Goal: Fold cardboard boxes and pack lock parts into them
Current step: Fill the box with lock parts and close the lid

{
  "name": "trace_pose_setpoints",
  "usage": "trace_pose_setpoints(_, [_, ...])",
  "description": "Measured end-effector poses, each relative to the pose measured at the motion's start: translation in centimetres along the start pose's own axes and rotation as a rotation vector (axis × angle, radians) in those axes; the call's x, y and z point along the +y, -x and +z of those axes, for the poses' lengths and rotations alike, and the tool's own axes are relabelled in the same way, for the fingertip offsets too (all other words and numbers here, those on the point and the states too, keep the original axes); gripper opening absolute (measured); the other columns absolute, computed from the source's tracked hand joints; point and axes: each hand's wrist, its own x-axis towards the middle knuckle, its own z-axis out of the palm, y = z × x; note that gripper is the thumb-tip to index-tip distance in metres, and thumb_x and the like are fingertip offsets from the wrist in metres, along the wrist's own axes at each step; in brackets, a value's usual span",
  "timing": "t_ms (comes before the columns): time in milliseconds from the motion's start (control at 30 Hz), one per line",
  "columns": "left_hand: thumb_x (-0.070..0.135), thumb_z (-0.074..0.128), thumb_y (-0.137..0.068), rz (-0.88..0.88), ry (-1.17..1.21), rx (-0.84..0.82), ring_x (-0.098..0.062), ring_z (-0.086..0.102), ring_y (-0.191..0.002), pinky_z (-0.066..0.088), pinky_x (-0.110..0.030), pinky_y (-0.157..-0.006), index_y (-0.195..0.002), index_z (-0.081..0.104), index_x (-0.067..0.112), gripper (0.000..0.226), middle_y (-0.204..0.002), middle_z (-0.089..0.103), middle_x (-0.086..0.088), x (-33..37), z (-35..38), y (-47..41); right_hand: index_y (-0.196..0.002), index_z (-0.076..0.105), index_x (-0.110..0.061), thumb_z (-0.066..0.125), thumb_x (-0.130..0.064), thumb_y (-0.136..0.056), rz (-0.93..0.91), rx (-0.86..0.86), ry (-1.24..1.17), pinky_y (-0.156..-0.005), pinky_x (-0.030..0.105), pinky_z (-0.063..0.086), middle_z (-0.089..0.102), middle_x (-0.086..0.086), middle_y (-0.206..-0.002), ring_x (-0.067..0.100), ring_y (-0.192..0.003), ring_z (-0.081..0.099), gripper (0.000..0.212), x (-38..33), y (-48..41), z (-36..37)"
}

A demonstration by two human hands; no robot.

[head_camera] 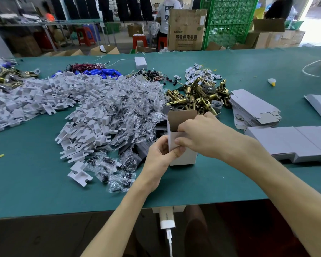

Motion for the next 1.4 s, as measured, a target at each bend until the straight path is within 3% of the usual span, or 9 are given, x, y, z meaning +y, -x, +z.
trace_pose_setpoints(200, [0.015,0.075,-0.092,0.008,-0.018,-0.007,-0.013,0.066,-0.100,0.054,-0.028,-0.090,-0.123,0.066,0.003,0.034,-0.107,0.074,-0.004,0.0,0.0,0.1,-0.068,0.036,-0.025,0.052,-0.046,-0.100,-0.015,-0.020,0.059,-0.084,0.039,0.025,0.038,-0.007,-0.067,0.020,-0.069,0.037,0.041,-0.3,0.1,0.1])
trace_pose_setpoints(300, [0.015,0.076,-0.091,0.010,-0.011,-0.003,-0.012,0.066,-0.100,0.055,-0.026,-0.089,-0.122,0.067,0.004,0.034,-0.107,0.074,-0.004,0.1,0.1,0.1,-0.074,0.043,-0.024,0.052,-0.047,-0.100,-0.018,-0.024,0.029,-0.085,0.039,0.029,0.039,-0.008,-0.068,0.024,-0.076,0.040,0.035,-0.2,0.4,-0.1])
trace_pose_setpoints(467, [0.010,0.074,-0.093,0.010,-0.014,0.000,-0.013,0.069,-0.103,0.055,-0.024,-0.086,-0.124,0.067,0.005,0.032,-0.112,0.075,-0.008,0.2,0.1,0.1,-0.087,0.062,-0.020,0.055,-0.043,-0.100,0.007,0.044,-0.139,-0.060,0.034,0.033,0.057,-0.002,-0.075,0.026,-0.079,0.056,0.028,0.4,1.1,-0.7])
trace_pose_setpoints(600, [0.011,0.074,-0.094,0.004,-0.024,0.017,-0.019,0.071,-0.106,0.058,-0.031,-0.088,-0.123,0.067,0.006,0.031,-0.116,0.075,-0.012,0.1,0.0,0.1,-0.093,0.069,-0.019,0.057,-0.040,-0.102,0.035,0.149,-0.282,-0.066,0.039,0.051,0.066,0.001,-0.082,0.024,-0.078,0.061,0.025,0.9,1.2,-1.0])
trace_pose_setpoints(900, [0.008,0.072,-0.095,0.025,-0.023,0.055,-0.015,0.071,-0.103,0.058,-0.030,-0.086,-0.124,0.066,0.004,0.030,-0.113,0.076,-0.005,0.0,0.0,0.0,-0.091,0.068,-0.013,0.059,-0.033,-0.103,0.012,0.447,-0.517,-0.071,0.045,0.052,0.069,0.001,-0.075,0.023,-0.071,0.064,0.025,1.2,0.6,-1.1])
trace_pose_setpoints(1100, [0.008,0.075,-0.093,0.014,-0.065,0.036,-0.012,0.070,-0.094,0.058,-0.029,-0.084,-0.112,0.066,0.005,0.020,-0.102,0.077,-0.001,-0.4,-0.2,-0.2,-0.101,0.066,-0.010,0.062,-0.015,-0.099,-0.077,0.641,-0.249,-0.086,0.032,0.045,0.069,0.004,-0.096,0.021,-0.087,0.060,0.006,-3.2,-1.6,-1.8])
trace_pose_setpoints(1200, [0.020,0.068,-0.081,-0.007,-0.134,0.056,-0.003,0.053,-0.068,0.047,-0.024,-0.068,-0.082,0.057,0.015,0.012,-0.069,0.062,0.017,-0.5,-0.1,0.1,-0.102,0.068,-0.007,0.064,0.002,-0.091,-0.191,0.578,-0.095,-0.088,0.034,0.049,0.067,0.006,-0.098,0.022,-0.089,0.062,0.015,-7.0,-3.3,0.0])
trace_pose_setpoints(1267, [0.031,0.069,-0.081,-0.054,-0.107,0.078,-0.003,0.053,-0.078,0.048,-0.028,-0.075,-0.088,0.057,0.018,0.019,-0.076,0.063,0.019,-0.8,-0.4,0.3,-0.107,0.064,-0.006,0.058,0.006,-0.092,-0.206,0.438,-0.049,-0.085,0.035,0.047,0.065,0.007,-0.103,0.025,-0.095,0.062,0.021,-8.8,-4.8,1.5])
trace_pose_setpoints(1400, [0.005,0.067,-0.100,-0.077,-0.025,0.043,-0.009,0.059,-0.089,0.049,-0.030,-0.083,-0.099,0.059,0.021,0.018,-0.083,0.064,0.015,-1.0,-0.5,0.2,-0.120,0.057,-0.005,0.061,-0.004,-0.099,-0.086,0.181,-0.068,-0.069,0.039,0.044,0.056,0.009,-0.112,0.031,-0.104,0.063,0.021,-9.3,-7.5,3.7])
